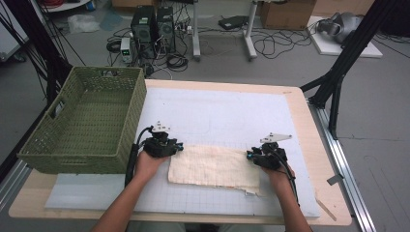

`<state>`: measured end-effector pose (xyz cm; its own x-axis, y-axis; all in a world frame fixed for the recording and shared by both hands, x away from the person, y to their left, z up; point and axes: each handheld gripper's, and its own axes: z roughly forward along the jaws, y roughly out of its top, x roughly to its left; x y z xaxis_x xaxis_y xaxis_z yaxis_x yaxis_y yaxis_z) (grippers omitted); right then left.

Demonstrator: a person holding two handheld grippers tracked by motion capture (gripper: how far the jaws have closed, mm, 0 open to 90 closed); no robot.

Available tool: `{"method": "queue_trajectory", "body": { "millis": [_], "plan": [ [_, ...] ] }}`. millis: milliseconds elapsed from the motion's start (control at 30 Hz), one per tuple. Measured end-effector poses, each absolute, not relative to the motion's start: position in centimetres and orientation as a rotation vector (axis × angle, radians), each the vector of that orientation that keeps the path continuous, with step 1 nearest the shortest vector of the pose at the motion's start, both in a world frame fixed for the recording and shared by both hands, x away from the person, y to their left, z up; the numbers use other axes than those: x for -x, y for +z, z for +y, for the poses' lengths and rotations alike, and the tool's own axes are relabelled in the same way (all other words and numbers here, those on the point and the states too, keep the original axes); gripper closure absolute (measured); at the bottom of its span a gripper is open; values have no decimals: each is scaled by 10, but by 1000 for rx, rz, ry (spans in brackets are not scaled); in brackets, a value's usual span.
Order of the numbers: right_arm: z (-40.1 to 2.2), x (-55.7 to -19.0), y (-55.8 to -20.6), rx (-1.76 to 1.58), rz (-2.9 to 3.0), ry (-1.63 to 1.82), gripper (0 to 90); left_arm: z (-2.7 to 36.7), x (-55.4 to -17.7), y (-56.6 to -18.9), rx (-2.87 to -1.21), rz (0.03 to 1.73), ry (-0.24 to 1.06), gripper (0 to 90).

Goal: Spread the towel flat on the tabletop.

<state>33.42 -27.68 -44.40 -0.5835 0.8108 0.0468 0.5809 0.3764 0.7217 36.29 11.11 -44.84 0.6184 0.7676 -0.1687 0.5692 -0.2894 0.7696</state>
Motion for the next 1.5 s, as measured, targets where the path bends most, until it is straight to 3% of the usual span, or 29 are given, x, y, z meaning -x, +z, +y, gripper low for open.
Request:
{"method": "queue_trajectory", "body": {
  "millis": [67,133,333,667,733,767,833,867,933,1100,1267,1400,1500],
  "plan": [
    [-277,-333,-445,-1222,2339,1053,801,111,-362,-448,-2009,1031,293,798],
    [-274,-332,-443,-1182,2350,1031,834,111,-361,-447,-2021,1019,310,854],
    [-270,-336,-440,-1111,2245,992,842,117,-363,-441,-1870,1056,412,861],
    [-253,-365,-441,-1133,2150,908,840,115,-373,-450,-1823,1136,484,860],
    [-251,-369,-444,-1156,2162,883,817,115,-373,-450,-1826,1141,493,841],
    [-249,-370,-446,-1164,2145,846,756,116,-372,-449,-1824,1145,500,808],
    [-252,-369,-445,-1203,2094,854,623,119,-371,-448,-1825,1152,525,672],
    [-255,-368,-443,-1222,2083,875,618,121,-371,-447,-1819,1152,517,616],
    [-260,-363,-438,-1216,2071,910,623,125,-369,-444,-1805,1146,511,572],
    [-266,-346,-435,-1197,2125,994,685,128,-364,-438,-1802,1097,506,568],
    [-267,-327,-448,-1272,2190,989,673,127,-363,-438,-1820,1087,487,567],
    [-267,-315,-447,-1226,2198,966,835,126,-363,-439,-1834,1092,486,559],
    [-267,-308,-447,-1227,2195,959,832,126,-360,-437,-1822,1083,466,559]
  ]
}}
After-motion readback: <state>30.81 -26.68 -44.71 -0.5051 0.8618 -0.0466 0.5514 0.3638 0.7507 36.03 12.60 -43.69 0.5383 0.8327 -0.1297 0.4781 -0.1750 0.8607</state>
